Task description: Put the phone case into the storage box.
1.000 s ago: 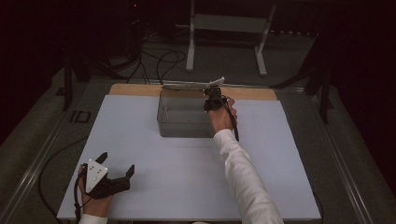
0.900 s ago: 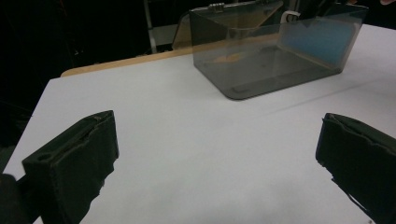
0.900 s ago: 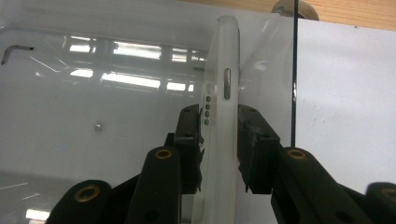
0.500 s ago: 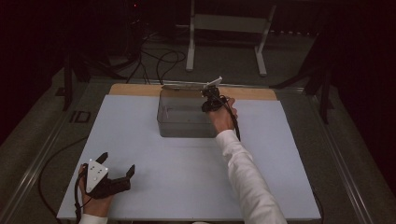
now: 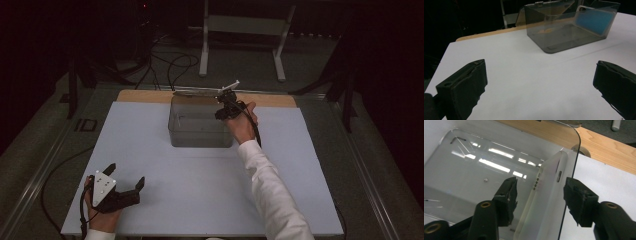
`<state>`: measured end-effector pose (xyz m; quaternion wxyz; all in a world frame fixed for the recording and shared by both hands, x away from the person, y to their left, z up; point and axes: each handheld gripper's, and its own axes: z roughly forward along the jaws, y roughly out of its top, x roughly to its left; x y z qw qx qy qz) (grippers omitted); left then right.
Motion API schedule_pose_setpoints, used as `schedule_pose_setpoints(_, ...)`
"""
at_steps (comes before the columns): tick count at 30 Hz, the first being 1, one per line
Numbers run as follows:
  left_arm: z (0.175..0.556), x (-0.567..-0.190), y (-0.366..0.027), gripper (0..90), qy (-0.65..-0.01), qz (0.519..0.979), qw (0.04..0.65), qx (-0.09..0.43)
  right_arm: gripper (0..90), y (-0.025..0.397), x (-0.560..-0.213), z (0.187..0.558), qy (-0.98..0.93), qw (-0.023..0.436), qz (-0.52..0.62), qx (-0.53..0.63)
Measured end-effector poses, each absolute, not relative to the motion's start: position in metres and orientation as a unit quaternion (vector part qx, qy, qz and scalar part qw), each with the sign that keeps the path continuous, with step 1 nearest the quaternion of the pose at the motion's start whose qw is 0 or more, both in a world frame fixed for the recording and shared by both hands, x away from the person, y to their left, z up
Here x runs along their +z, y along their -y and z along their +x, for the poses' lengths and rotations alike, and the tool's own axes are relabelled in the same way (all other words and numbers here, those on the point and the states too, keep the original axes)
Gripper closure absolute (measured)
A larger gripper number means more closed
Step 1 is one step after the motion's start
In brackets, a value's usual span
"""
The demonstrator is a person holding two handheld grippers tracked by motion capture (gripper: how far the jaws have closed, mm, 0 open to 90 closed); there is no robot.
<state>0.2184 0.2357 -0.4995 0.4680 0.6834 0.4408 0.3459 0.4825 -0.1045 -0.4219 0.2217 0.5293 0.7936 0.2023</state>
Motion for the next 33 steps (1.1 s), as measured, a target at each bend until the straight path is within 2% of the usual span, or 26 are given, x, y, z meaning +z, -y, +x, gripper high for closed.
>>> schedule_pose_setpoints(7,0.218,-0.5,-0.235,0.2,-0.44,0.684,0.467,0.346,42.3,0.117,-0.418,0.48,-0.785,0.216,0.54,0.212)
schedule_pose_setpoints(8,0.219,-0.5,-0.235,0.2,-0.441,0.684,0.467,0.346,35.3,0.12,-0.416,0.479,-0.788,0.215,0.538,0.207)
schedule_pose_setpoints(12,0.219,-0.5,-0.235,0.2,-0.44,0.685,0.466,0.346,19.2,0.126,-0.415,0.475,-0.79,0.222,0.527,0.218)
schedule_pose_setpoints(16,0.219,-0.5,-0.235,0.2,-0.441,0.684,0.467,0.345,14.2,0.134,-0.414,0.469,-0.793,0.21,0.517,0.245)
schedule_pose_setpoints(33,0.22,-0.5,-0.235,0.2,-0.444,0.687,0.461,0.344,10.9,0.157,-0.425,0.429,-0.785,0.224,0.464,0.344)
